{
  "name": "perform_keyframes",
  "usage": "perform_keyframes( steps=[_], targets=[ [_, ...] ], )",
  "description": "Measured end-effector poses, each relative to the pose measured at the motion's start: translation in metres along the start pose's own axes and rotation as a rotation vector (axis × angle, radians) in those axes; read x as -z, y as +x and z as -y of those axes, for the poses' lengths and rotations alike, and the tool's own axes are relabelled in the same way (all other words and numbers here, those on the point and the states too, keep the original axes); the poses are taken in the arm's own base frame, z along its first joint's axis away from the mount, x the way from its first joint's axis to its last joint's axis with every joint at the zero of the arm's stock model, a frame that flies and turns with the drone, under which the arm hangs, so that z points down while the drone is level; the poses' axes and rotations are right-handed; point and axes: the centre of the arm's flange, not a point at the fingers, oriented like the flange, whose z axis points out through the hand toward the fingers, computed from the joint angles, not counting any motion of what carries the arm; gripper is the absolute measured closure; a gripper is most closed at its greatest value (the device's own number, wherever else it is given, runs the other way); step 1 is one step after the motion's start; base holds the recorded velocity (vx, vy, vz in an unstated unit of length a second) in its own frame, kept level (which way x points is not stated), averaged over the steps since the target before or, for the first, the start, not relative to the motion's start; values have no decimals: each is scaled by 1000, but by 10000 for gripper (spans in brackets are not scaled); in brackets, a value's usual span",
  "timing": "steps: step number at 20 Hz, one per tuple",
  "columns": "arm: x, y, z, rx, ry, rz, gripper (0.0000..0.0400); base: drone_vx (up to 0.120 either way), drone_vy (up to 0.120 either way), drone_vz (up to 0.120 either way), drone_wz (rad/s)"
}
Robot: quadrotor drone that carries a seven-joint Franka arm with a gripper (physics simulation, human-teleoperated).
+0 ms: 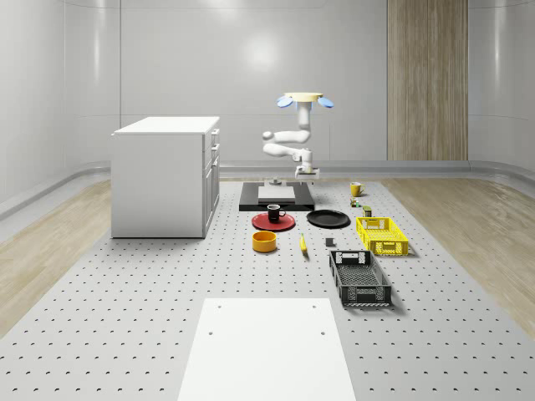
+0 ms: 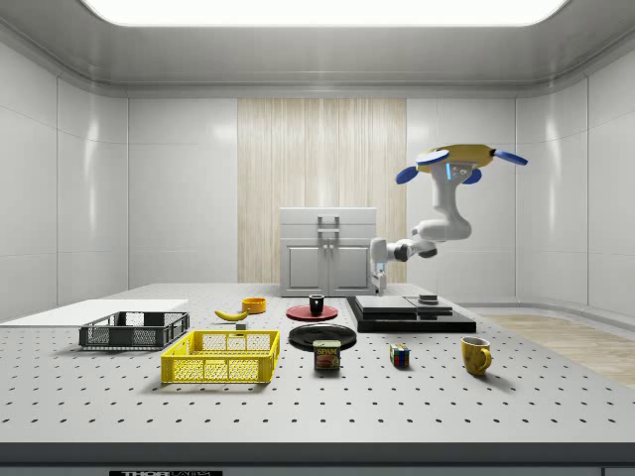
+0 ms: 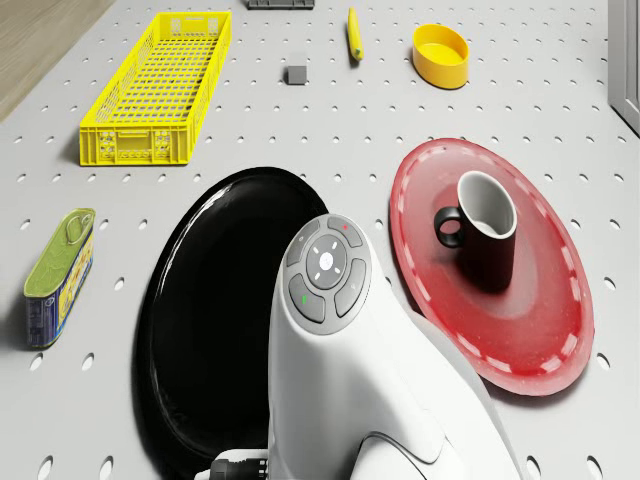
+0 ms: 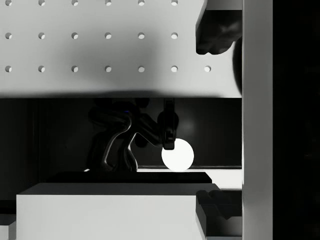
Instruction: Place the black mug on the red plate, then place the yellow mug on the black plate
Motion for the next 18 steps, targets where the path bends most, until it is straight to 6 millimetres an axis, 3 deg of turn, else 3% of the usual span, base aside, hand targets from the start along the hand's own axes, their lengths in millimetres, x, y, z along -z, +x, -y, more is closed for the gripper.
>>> perform_keyframes(
  steps=[18],
  targets=[
    [0, 0, 0, 0, 0, 0, 0, -120, 120, 0, 0]
  ],
)
